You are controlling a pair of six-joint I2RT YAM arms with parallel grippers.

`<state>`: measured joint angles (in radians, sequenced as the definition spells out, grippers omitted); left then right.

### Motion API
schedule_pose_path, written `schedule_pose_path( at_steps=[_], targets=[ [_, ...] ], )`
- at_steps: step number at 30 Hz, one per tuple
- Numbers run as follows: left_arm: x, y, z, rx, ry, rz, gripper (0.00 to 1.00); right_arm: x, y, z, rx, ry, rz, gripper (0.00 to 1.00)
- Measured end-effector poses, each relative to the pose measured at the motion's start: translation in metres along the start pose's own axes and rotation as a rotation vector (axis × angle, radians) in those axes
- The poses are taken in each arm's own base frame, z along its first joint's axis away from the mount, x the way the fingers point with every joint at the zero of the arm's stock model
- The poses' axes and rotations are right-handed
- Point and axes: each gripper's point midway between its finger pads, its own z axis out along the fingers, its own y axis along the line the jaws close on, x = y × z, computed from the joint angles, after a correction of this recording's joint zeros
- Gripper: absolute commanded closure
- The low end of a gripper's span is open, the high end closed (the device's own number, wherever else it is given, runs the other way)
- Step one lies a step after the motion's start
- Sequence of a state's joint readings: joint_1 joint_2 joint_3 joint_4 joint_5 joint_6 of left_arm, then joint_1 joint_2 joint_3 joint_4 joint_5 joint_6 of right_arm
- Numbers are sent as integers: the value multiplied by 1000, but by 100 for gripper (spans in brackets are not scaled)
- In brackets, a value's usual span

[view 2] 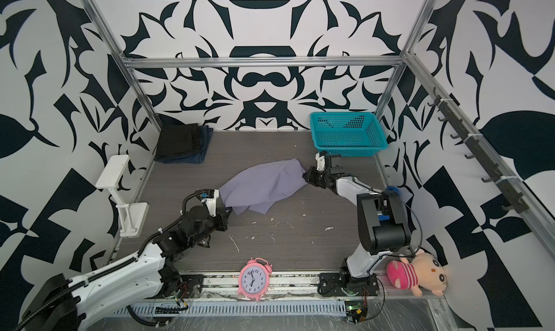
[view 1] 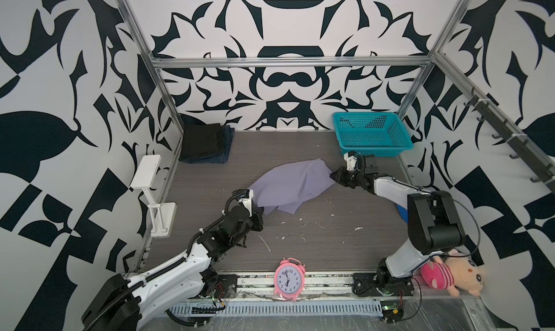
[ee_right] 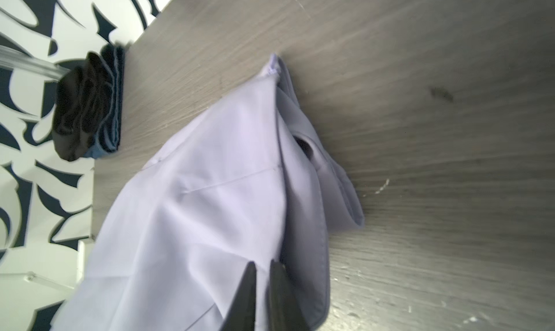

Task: Fold and stack skirts
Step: Flatten out the skirt at the center of the table.

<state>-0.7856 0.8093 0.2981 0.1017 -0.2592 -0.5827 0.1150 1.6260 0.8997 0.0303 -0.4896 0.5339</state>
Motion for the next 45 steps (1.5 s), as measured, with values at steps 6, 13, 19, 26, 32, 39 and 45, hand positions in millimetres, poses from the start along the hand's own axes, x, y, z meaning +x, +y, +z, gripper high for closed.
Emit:
schedule_pose_path(
  at_steps=[6, 13, 19, 26, 32, 39, 45],
  targets=[
    [1, 14, -9, -66, -1, 45, 100, 10, 1, -1, -21, 30, 13, 66],
    [10, 25, -7, -119, 36, 73, 100, 46, -20, 6, 15, 119, 68, 60],
    [12, 29, -6, -141, 46, 85, 100, 76, -21, 9, 30, 199, 55, 62],
    [10, 28, -4, -149, 48, 92, 100, 88, -11, 13, 11, 234, 12, 83],
    [-2, 29, -10, -163, 2, 90, 100, 90, -5, 8, -4, 240, 12, 100],
    [-45, 20, -36, -168, -121, 139, 100, 55, 43, -39, -72, 103, -51, 100],
    [-113, -13, -79, -124, -268, 244, 100, 0, 115, -114, -173, -120, -170, 100]
  ],
)
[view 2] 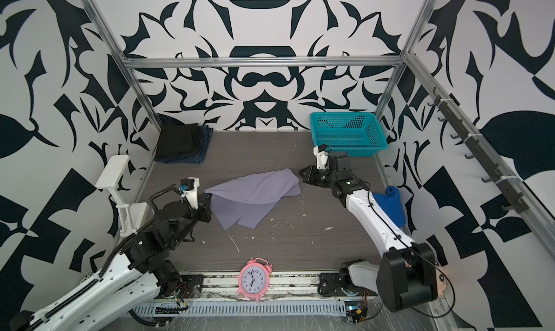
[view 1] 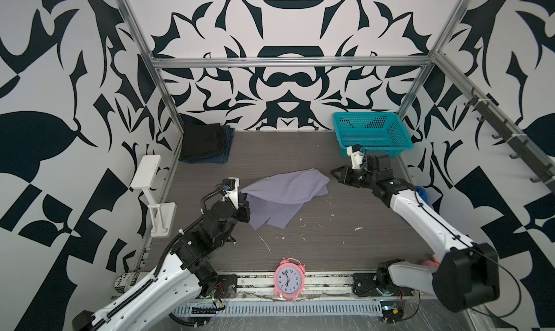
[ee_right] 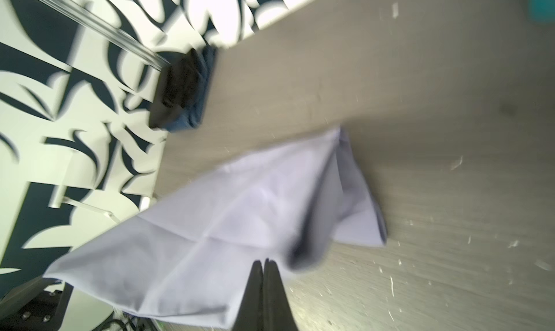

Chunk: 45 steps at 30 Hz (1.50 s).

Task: Fold and stack skirts
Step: Flatten out the skirt at the center of the table.

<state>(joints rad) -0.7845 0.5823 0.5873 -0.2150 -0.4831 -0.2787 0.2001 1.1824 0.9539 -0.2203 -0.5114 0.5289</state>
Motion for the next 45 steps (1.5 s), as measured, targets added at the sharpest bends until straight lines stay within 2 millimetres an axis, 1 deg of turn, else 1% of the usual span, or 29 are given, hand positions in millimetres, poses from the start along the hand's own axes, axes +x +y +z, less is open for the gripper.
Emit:
schedule_pose_path(
  at_steps=[2, 4, 6, 8, 9, 10, 11, 12, 13, 14, 16, 17, 18, 19, 20, 21, 22, 23, 24, 27, 30, 33, 34, 38, 40, 42, 45],
  targets=[
    [-26, -5, -9, 20, -41, 37, 100, -22, 25, -23, -23, -68, -40, 100],
    [-54, -11, -20, 40, -76, 81, 100, -44, 51, -50, -40, -147, -89, 100],
    [-86, -17, -32, 62, -111, 122, 100, -65, 79, -84, -56, -237, -146, 100],
    [-111, -23, -42, 84, -147, 151, 100, -78, 101, -114, -74, -317, -195, 100],
    [-122, -26, -47, 94, -165, 166, 100, -81, 109, -125, -81, -348, -212, 100],
    [-129, -28, -50, 102, -178, 179, 100, -81, 111, -129, -85, -358, -219, 100],
    [-133, -29, -52, 107, -187, 188, 100, -79, 113, -133, -91, -359, -221, 91],
    [-133, -30, -53, 111, -186, 199, 100, -74, 113, -131, -110, -350, -220, 77],
    [-132, -31, -52, 113, -179, 206, 100, -69, 111, -124, -132, -333, -214, 72],
    [-127, -32, -48, 115, -163, 215, 100, -58, 102, -107, -152, -292, -194, 66],
    [-115, -33, -41, 120, -131, 230, 100, -26, 71, -62, -152, -169, -123, 58],
    [-108, -34, -36, 122, -110, 238, 100, -2, 51, -35, -133, -81, -77, 56],
    [-100, -34, -32, 122, -92, 245, 100, 27, 30, -8, -103, 17, -33, 55],
    [-94, -34, -29, 122, -76, 250, 100, 55, 12, 12, -67, 109, 4, 54],
    [-88, -34, -26, 120, -58, 257, 100, 90, -6, 32, -25, 222, 40, 53],
    [-84, -34, -23, 118, -46, 262, 100, 118, -15, 43, -4, 305, 52, 52],
    [-81, -34, -22, 116, -36, 266, 100, 138, -18, 50, 4, 365, 49, 52],
    [-80, -33, -21, 114, -32, 270, 100, 157, -17, 56, 4, 421, 37, 51],
    [-80, -33, -20, 110, -31, 272, 100, 171, -12, 62, -10, 461, 17, 51],
    [-81, -33, -18, 105, -34, 279, 100, 194, 1, 85, -74, 519, -29, 49],
    [-83, -33, -16, 101, -40, 281, 100, 216, 1, 113, -109, 570, -14, 48],
    [-83, -32, -16, 93, -40, 282, 100, 239, 1, 132, -144, 621, 19, 47],
    [-83, -32, -16, 89, -42, 281, 100, 244, 5, 135, -170, 634, 32, 47],
    [-85, -27, -18, 69, -51, 278, 100, 251, 31, 142, -297, 645, 61, 45],
    [-85, -25, -19, 60, -55, 277, 100, 253, 40, 140, -357, 645, 82, 44],
    [-85, -24, -19, 53, -58, 276, 100, 259, 42, 136, -391, 659, 107, 44],
    [-83, -22, -17, 41, -55, 276, 100, 272, 37, 129, -390, 693, 135, 44]
  ],
)
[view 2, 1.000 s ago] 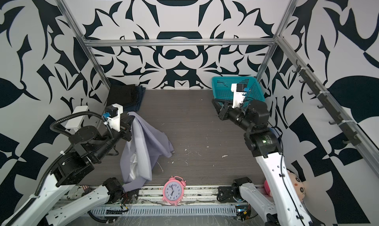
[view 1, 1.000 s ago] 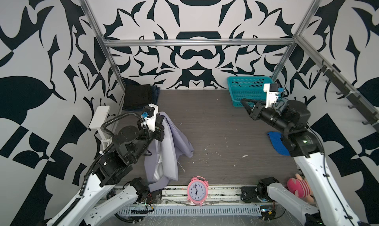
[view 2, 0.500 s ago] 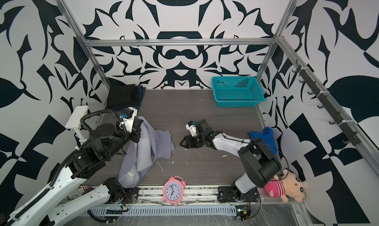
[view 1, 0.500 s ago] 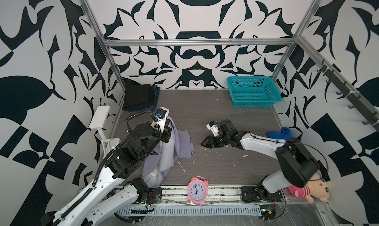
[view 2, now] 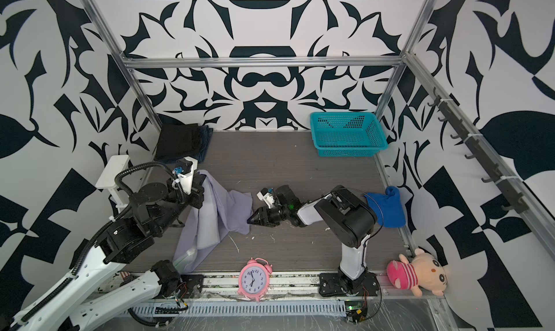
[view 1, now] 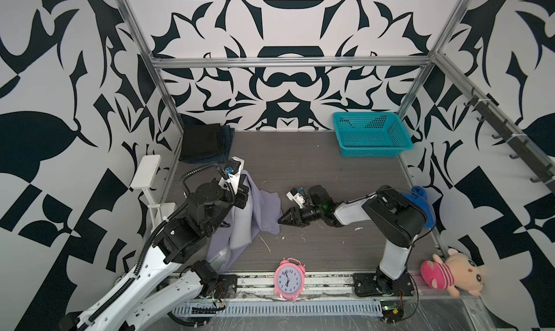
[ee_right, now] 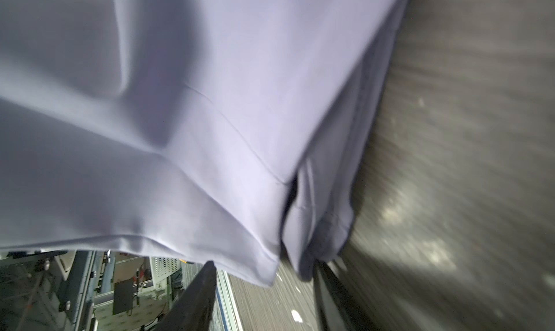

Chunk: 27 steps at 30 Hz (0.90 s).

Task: Fold and stack skirts
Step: Flatten out the skirt at the center of the table.

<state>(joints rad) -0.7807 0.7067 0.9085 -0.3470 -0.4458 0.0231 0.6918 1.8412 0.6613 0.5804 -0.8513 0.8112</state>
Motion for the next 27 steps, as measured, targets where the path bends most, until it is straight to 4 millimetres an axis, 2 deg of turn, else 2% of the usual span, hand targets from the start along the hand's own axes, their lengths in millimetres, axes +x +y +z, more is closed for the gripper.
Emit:
schedule_pose_path(
  at_steps=[5, 11, 18, 24, 27],
  targets=[
    [1, 1, 0, -6, 3, -1, 100, 11, -3, -3, 23, 20, 17, 43],
    [3, 3, -4, -12, -8, -8, 100, 33, -6, -15, 71, 42, 27, 43],
    [8, 3, -2, -12, 2, -8, 100, 36, 6, 12, 22, 91, -26, 46],
    [14, 2, -1, -13, -1, -16, 100, 25, 9, 28, -10, 78, -29, 57],
    [16, 2, 0, -13, 3, -17, 100, 21, 8, 31, -6, 67, -19, 69]
  ],
)
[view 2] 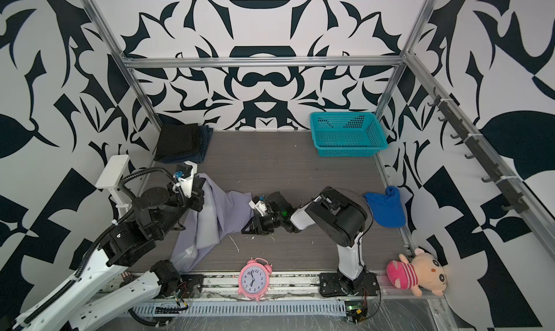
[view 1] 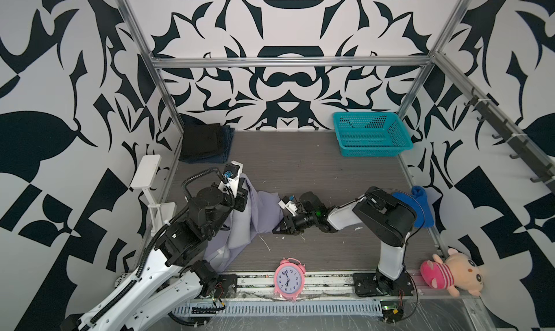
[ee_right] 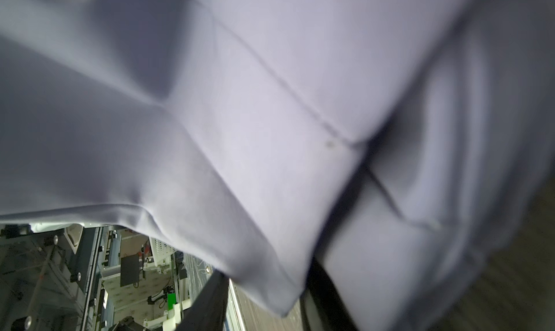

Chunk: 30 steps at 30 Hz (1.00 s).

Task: Fold and stack skirts
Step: Flatten out the skirt at the center of the table.

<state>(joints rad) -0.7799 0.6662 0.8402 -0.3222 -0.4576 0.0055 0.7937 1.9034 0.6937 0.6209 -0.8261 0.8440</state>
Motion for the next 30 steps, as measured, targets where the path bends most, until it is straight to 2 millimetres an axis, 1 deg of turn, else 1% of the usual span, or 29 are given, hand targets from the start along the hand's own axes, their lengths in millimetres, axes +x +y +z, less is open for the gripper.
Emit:
schedule_pose_path(
  at_steps=[1, 3, 6, 8, 10, 13, 15, 18, 21, 23, 25, 26, 28, 30],
  targets=[
    [0, 0, 0, 0, 0, -1, 100, 0, -1, 0, 5, -1, 4, 74],
    [0, 0, 0, -1, 0, -3, 100, 1, -3, -1, 21, 1, 13, 80],
    [-1, 2, -2, -5, -7, -6, 100, 1, 1, -7, 46, -1, 6, 100],
    [-4, 3, -5, -9, -18, -10, 100, -1, 13, -20, 74, -15, -16, 100],
    [-7, 5, -9, -12, -33, -16, 100, -9, 33, -36, 93, -48, -75, 100],
    [-12, 8, -14, -12, -59, -25, 100, -33, 75, -72, 87, -144, -180, 100],
    [-16, 9, -18, -11, -77, -31, 100, -52, 101, -102, 79, -222, -236, 100],
    [-21, 8, -22, 2, -100, -37, 100, -70, 126, -141, 106, -308, -287, 100],
    [-27, 6, -28, 29, -118, -38, 100, -81, 150, -179, 165, -375, -326, 100],
    [-37, 4, -35, 53, -140, -38, 100, -88, 172, -209, 200, -435, -371, 100],
    [-51, 3, -45, 82, -176, -43, 100, -92, 200, -246, 232, -516, -425, 100],
    [-59, 3, -51, 98, -197, -46, 100, -93, 217, -269, 255, -572, -459, 100],
    [-75, 2, -64, 129, -242, -51, 100, -90, 245, -306, 294, -665, -518, 100],
    [-90, 3, -80, 159, -291, -50, 100, -80, 274, -340, 342, -754, -579, 100]
  ],
)
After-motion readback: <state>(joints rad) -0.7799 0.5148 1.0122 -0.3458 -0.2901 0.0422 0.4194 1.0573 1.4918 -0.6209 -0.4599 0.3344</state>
